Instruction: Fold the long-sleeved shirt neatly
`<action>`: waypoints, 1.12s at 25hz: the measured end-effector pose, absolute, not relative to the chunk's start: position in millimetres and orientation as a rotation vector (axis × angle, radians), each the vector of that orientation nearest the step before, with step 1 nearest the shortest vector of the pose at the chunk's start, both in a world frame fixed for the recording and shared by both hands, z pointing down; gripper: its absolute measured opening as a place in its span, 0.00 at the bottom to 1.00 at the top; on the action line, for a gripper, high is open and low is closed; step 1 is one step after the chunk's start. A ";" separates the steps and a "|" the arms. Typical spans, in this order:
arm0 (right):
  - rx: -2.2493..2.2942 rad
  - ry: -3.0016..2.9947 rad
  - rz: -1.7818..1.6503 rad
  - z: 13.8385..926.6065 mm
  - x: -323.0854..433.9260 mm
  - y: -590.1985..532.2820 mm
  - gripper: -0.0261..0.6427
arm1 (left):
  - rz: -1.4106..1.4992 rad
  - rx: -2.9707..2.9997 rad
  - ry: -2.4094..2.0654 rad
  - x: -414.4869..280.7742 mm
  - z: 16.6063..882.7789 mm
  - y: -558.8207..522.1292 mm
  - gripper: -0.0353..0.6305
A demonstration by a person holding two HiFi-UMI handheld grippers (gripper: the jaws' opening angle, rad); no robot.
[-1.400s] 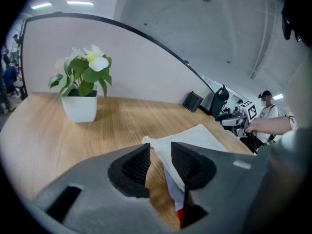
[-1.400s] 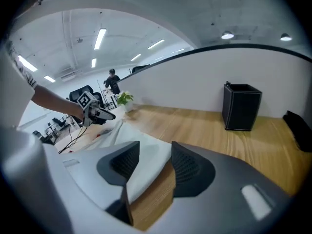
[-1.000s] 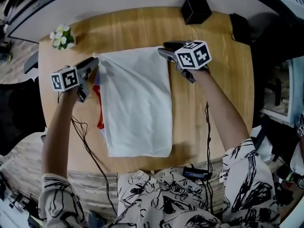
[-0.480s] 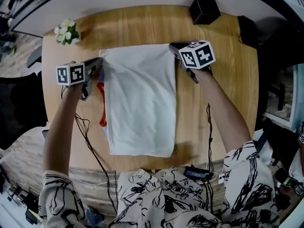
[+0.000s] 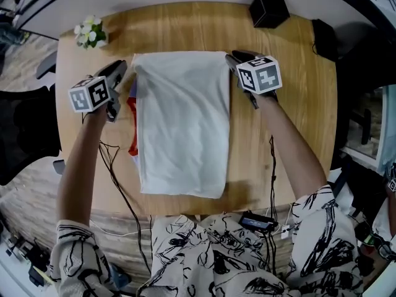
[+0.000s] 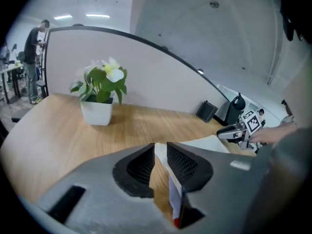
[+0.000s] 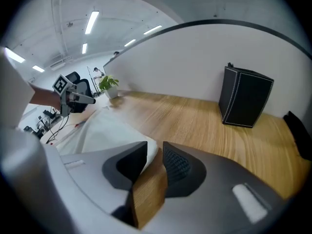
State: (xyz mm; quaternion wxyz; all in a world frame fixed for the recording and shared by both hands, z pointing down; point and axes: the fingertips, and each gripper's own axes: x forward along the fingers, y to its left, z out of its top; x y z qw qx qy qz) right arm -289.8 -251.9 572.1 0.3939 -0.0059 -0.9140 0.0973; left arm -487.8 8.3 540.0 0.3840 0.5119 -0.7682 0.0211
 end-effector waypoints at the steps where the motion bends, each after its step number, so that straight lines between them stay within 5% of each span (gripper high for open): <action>1: -0.018 -2.334 0.261 566.0 -282.9 -252.2 0.22 | 0.044 1.321 -1.949 -481.4 533.2 14.5 0.20; 6: -0.066 -2.416 0.309 527.1 -240.6 -237.4 0.35 | 0.097 1.385 -1.944 -431.7 504.4 68.4 0.25; 17: -0.128 -2.566 0.159 449.4 -99.7 -130.8 0.39 | 0.011 1.470 -1.952 -272.7 464.7 168.6 0.27; 28: -0.390 -2.370 0.065 500.9 14.1 38.4 0.44 | 0.270 1.607 -1.845 -156.8 490.0 234.3 0.29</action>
